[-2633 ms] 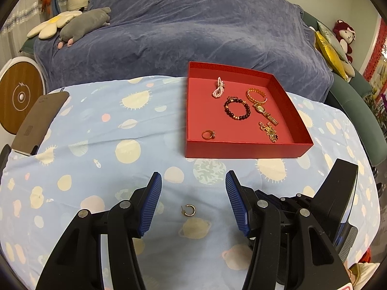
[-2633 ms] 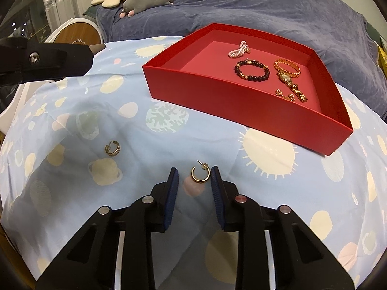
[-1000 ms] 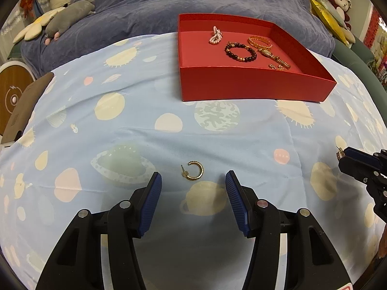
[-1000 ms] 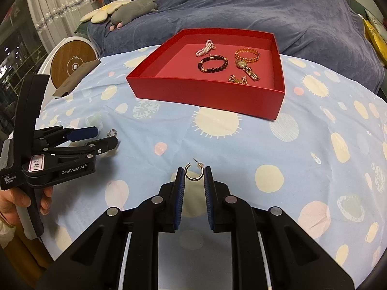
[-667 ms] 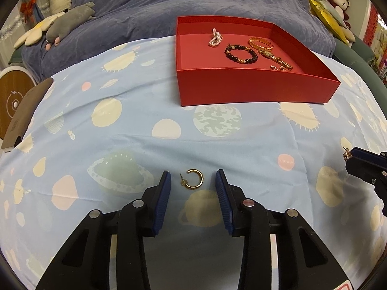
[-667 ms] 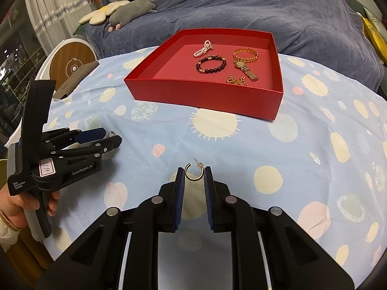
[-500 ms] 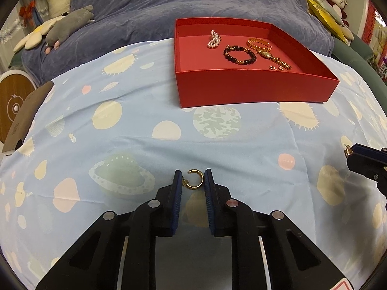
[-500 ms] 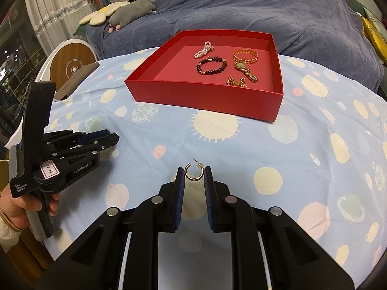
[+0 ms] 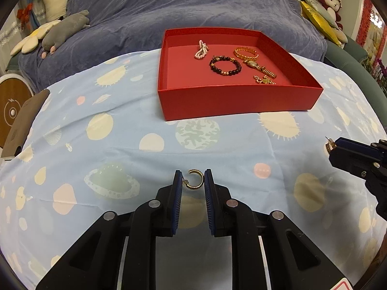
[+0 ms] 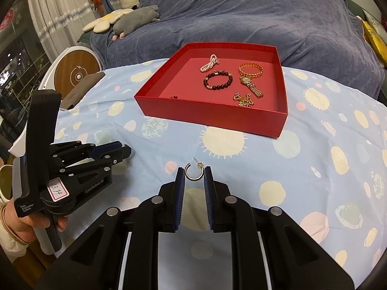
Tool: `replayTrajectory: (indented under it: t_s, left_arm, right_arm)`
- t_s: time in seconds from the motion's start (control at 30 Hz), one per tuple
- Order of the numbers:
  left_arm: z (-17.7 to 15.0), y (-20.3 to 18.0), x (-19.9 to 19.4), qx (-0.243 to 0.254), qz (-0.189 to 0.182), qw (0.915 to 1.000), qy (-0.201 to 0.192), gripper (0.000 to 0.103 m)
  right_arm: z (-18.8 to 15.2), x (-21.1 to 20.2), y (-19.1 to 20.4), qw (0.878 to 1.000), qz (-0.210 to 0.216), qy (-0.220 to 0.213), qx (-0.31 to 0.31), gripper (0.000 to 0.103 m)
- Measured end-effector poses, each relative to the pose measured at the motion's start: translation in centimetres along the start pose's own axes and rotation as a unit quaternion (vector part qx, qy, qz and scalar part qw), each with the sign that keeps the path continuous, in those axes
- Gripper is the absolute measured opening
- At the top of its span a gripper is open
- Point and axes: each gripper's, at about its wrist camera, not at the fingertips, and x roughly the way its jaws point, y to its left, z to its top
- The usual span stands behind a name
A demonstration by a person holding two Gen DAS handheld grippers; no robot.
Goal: Organize jewelry
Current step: 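Close the left tool on the other gold hoop earring, then carry both hoop earrings into the red tray and open both tools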
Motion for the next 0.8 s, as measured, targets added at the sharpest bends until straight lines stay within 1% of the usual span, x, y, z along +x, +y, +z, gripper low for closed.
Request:
replayTrajectory:
  t_s: [0.27,0.47,0.8]
  left_arm:
    - [1.5,-1.2,-1.8,-0.011,-0.031,0.9993,-0.020,0.016]
    - [3.2,-2.3,-3.2,-0.024,-0.055,0.9974,-0.039,0.016]
    - [6.8,-3.4,-4.1,-0.052,-0.080,0.9931,-0.068,0.016]
  right_arm:
    - [1.1,-0.5,0.2,1.000,0.003,-0.014,0.008,0.016]
    - [2.5,-1.4,0.1,0.999,0.009,-0.032,0.019,0.016]
    - [5.4,-2.0,-1.7,0.997,0.007,-0.056,0.051,0.016]
